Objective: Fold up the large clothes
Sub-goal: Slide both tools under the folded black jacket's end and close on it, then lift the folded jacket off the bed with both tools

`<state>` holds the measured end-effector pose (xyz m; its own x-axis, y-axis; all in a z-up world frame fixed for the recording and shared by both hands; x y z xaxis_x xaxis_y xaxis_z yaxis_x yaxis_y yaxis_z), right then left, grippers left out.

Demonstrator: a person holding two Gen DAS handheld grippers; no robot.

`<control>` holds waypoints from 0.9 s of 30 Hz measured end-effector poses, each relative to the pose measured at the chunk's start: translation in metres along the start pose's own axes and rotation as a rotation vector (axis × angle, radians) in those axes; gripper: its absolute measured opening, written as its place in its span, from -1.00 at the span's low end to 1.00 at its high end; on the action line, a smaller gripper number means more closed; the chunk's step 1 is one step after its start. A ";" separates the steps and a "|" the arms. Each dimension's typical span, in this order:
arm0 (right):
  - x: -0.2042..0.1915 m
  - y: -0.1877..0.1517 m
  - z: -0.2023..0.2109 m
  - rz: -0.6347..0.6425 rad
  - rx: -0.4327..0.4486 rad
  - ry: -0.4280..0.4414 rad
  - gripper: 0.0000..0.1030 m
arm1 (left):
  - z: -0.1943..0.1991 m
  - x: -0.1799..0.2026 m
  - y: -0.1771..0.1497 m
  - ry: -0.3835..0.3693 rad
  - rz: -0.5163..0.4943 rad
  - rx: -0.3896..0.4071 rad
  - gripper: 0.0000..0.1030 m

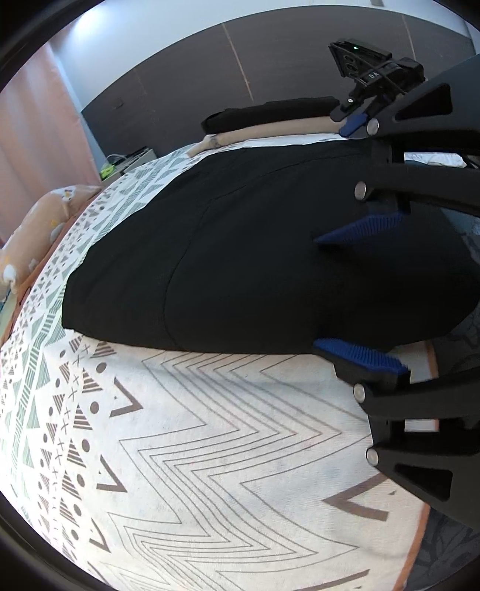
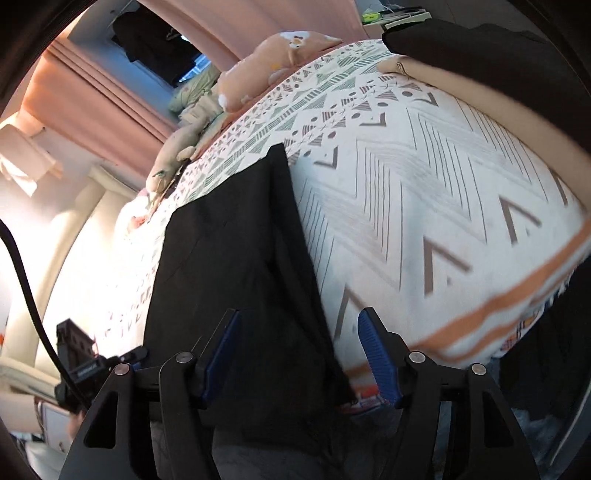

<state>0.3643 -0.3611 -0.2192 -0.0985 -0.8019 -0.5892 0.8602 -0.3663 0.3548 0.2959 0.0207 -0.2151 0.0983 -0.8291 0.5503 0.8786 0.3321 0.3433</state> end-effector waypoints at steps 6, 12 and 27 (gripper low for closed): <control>-0.010 0.022 -0.035 0.023 -0.088 0.004 0.37 | -0.013 -0.007 0.018 0.010 0.015 0.000 0.17; -0.018 0.033 -0.078 0.038 -0.205 0.022 0.45 | -0.024 -0.014 0.045 0.028 0.020 0.021 0.17; -0.036 0.058 -0.156 0.008 -0.429 0.208 0.29 | -0.057 -0.023 0.102 0.084 -0.001 0.025 0.17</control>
Point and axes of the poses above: each gripper's, at about its wrist camera, not at the fingertips, and z roughly against the way its jaws point, x to its right, y to its top, the point moved 8 cm from there along -z, roughly the way its jaws point, and after that the axes turned 8 degrees about -z, right-handed, at the moved point
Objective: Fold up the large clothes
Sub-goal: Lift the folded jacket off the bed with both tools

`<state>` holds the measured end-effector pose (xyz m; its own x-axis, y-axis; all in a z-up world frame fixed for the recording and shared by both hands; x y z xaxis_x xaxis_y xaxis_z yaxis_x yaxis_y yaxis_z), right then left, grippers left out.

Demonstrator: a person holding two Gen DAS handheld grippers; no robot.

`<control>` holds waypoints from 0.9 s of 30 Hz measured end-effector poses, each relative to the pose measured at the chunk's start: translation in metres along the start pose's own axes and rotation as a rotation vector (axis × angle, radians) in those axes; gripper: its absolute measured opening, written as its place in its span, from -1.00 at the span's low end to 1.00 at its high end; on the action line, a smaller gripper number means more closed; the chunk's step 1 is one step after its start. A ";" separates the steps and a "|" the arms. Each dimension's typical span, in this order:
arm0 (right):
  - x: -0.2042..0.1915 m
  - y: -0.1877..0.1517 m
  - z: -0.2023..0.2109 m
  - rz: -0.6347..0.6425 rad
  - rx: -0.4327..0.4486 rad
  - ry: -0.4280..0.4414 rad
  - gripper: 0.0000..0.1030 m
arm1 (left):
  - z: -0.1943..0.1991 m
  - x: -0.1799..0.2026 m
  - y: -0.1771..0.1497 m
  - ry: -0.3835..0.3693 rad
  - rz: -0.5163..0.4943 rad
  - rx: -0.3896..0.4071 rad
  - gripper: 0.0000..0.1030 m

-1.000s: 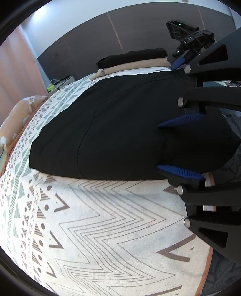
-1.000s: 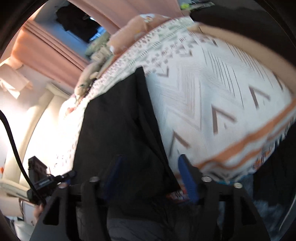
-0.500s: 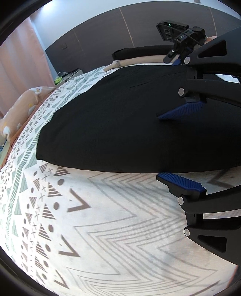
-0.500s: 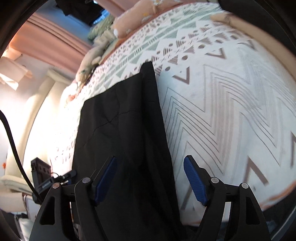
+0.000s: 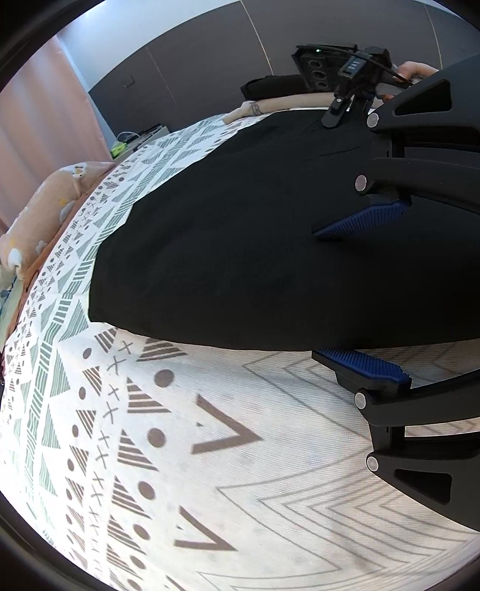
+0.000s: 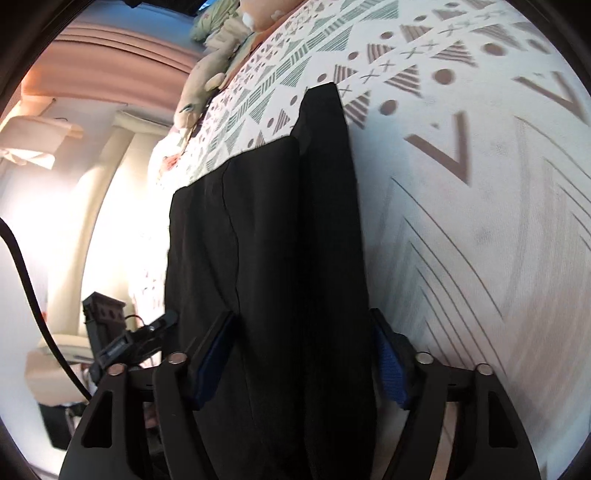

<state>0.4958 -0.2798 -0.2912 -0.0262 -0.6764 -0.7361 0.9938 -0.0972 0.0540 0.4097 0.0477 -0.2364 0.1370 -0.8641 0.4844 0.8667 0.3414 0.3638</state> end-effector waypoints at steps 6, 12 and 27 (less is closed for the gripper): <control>-0.010 0.016 -0.017 0.003 -0.043 0.053 0.24 | -0.013 -0.003 0.023 0.006 0.010 0.003 0.17; -0.013 0.026 -0.026 -0.001 -0.043 0.030 -0.17 | -0.022 -0.006 0.039 0.006 0.030 0.013 0.16; -0.074 0.008 0.019 0.170 0.126 -0.082 -0.70 | 0.015 0.022 0.049 -0.011 -0.018 0.082 -0.49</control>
Point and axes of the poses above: each gripper's, at about its wrist camera, not at the fingertips, and z roughly against the way its jaws point, x to its right, y to its top, the point moved 8 cm from there along -z, roughly the way its jaws point, and after that the axes turned 8 degrees about -z, right-handed, at the moved point
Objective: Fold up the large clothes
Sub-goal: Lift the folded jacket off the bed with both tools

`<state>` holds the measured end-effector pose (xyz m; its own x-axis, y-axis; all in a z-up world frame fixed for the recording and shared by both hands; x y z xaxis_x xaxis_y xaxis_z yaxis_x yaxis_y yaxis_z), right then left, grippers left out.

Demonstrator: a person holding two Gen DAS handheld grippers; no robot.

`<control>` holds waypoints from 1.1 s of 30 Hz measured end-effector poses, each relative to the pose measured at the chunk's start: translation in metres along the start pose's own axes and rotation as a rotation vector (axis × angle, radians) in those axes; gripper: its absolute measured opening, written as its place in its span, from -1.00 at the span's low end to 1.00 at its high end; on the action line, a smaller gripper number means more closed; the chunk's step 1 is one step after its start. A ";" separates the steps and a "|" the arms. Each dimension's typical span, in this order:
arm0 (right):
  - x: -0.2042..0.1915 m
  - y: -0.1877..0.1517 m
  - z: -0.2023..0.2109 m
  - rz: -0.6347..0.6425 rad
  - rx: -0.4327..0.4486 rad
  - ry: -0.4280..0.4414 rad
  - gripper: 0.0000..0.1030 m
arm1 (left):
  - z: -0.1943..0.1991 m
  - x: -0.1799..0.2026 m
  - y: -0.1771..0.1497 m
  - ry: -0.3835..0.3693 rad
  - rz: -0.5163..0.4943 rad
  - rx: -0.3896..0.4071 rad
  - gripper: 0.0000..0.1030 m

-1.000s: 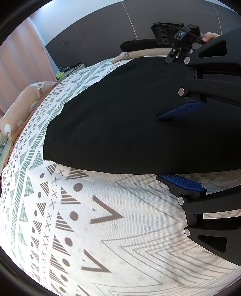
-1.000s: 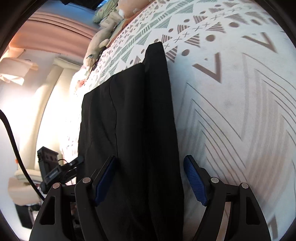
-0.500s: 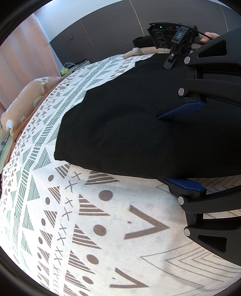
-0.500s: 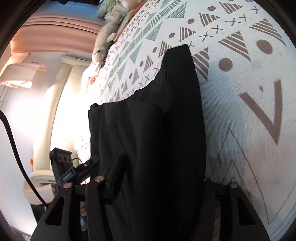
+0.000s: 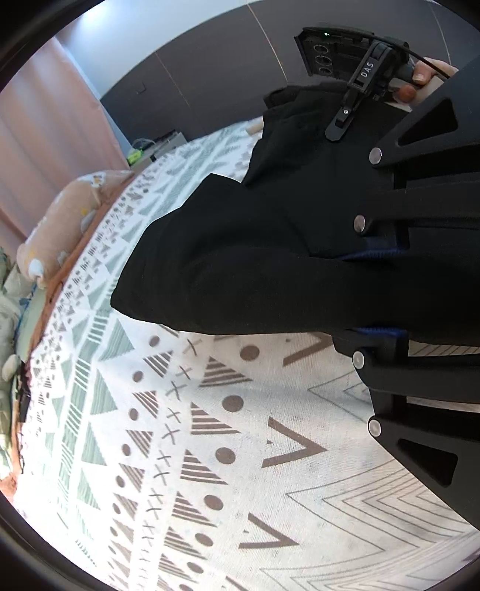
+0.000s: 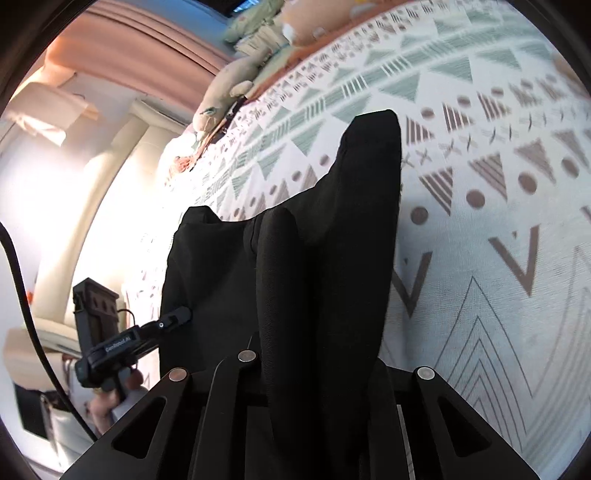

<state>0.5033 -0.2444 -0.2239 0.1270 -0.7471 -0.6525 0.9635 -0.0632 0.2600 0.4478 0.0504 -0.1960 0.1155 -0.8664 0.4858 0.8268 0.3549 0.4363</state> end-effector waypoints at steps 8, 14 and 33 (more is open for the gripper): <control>-0.027 -0.012 0.047 0.063 0.085 -0.013 -0.74 | 0.040 0.026 -0.001 -0.038 -0.036 0.066 -0.53; -0.050 -0.021 0.076 0.107 0.147 -0.006 -0.74 | 0.071 0.053 -0.007 -0.058 -0.085 0.115 -0.54; -0.056 -0.016 0.237 0.185 0.407 -0.043 -0.75 | 0.128 0.204 -0.008 -0.191 -0.244 0.194 -0.54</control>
Point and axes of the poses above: each gripper's, at about its wrist camera, not at the fingertips, and z roughly against the way its jaws point, x to its right, y to its top, the point moved 8 cm from there along -z, roughly the way its jaws point, and after that the axes turned 8 degrees about -z, right-handed, at the moved point
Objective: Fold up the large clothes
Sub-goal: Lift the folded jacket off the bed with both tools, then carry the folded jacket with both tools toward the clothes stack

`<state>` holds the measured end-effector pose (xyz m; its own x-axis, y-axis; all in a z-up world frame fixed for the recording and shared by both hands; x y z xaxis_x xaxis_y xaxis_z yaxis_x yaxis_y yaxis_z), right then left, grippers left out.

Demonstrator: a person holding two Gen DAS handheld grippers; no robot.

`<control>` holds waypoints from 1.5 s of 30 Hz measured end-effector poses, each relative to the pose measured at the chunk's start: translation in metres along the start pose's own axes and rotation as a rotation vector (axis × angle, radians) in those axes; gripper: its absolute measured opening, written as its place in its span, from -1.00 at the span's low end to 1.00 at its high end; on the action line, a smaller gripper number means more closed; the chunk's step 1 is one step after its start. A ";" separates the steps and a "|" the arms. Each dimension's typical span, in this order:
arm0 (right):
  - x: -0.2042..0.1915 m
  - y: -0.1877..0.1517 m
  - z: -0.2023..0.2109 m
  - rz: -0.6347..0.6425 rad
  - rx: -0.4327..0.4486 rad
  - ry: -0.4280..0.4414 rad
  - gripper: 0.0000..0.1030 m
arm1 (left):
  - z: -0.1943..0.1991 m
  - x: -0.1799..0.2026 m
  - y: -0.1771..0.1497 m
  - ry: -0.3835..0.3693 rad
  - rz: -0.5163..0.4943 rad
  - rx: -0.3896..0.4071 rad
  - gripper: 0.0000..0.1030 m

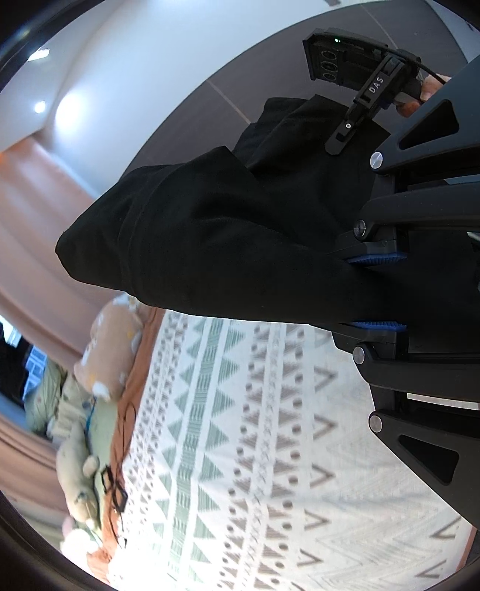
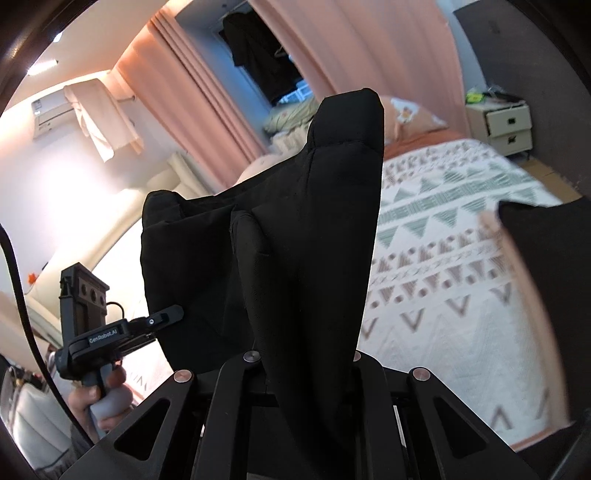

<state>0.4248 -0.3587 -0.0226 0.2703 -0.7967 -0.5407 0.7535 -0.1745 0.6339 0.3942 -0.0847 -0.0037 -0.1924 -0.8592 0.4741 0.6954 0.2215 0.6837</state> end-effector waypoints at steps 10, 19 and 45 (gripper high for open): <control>0.063 0.046 0.073 -0.043 0.104 -0.090 -0.75 | -0.039 0.110 0.022 -0.096 -0.084 -0.024 -0.54; 0.121 0.080 0.131 -0.071 0.177 -0.195 -0.75 | -0.084 0.191 0.026 -0.161 -0.164 -0.064 -0.54; 0.217 0.165 0.161 -0.093 0.177 -0.498 -0.75 | -0.231 0.294 0.019 -0.365 -0.166 -0.265 -0.55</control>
<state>0.5114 -0.6535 0.0535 -0.1425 -0.9437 -0.2984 0.6363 -0.3183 0.7027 0.5107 -0.4395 0.0212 -0.5130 -0.6443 0.5671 0.7784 -0.0708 0.6238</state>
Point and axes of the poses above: each gripper's, at about its wrist camera, not at the fingertips, and z roughly against the way its jaws point, x to its right, y to its top, the point moved 8 cm from there along -z, roughly the way its jaws point, and after that the axes turned 8 degrees about -z, right-handed, at the moved point
